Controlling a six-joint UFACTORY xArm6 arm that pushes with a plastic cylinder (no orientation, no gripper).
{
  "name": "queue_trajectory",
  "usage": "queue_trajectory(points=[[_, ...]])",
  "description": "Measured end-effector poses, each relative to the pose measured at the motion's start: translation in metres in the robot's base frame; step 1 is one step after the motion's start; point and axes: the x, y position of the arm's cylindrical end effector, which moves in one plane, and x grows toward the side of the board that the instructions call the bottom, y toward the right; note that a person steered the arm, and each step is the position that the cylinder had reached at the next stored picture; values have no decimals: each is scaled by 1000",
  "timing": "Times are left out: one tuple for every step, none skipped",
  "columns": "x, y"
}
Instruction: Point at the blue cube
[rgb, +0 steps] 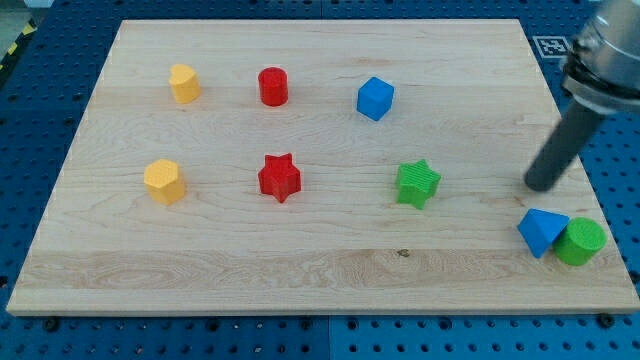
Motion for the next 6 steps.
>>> queue_trajectory(points=[[-64, -43], [-111, -99], [-145, -155], [-149, -186], [-129, -202], [-92, -198]])
